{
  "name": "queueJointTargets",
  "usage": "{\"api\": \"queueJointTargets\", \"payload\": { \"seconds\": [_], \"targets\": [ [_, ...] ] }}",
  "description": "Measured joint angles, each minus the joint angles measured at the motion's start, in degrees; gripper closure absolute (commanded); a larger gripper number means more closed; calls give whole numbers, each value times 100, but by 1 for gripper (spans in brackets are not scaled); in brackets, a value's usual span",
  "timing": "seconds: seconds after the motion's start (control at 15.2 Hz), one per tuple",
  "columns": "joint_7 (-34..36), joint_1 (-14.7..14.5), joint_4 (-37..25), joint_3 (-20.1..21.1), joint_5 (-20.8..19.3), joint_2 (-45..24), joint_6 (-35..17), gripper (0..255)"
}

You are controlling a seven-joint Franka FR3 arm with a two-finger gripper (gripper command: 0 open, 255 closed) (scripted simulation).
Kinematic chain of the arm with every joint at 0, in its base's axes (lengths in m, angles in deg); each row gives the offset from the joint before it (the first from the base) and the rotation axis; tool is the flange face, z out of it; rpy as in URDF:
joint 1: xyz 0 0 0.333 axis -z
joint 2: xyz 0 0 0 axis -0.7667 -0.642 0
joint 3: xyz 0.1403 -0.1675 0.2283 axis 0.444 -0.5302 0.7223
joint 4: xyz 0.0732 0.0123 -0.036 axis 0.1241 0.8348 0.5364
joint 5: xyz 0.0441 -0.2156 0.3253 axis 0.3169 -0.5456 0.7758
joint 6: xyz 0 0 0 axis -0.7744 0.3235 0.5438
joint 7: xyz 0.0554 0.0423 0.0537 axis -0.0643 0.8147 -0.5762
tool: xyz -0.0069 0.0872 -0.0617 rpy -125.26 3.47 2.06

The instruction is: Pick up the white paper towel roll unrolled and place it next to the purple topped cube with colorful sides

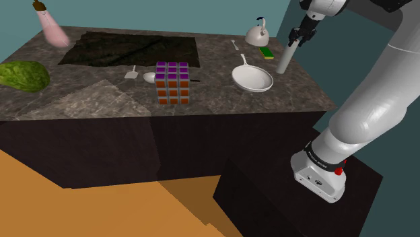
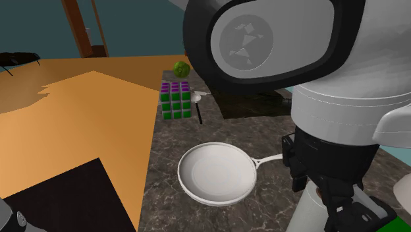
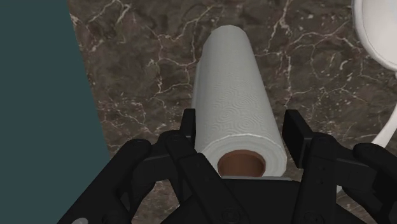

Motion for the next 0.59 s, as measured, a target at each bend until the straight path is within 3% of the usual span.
{"api": "queueJointTargets", "payload": {
  "seconds": [0.59],
  "targets": [
    [168, -46, -307, -52, -212, 208, 468, 255]
  ]
}}
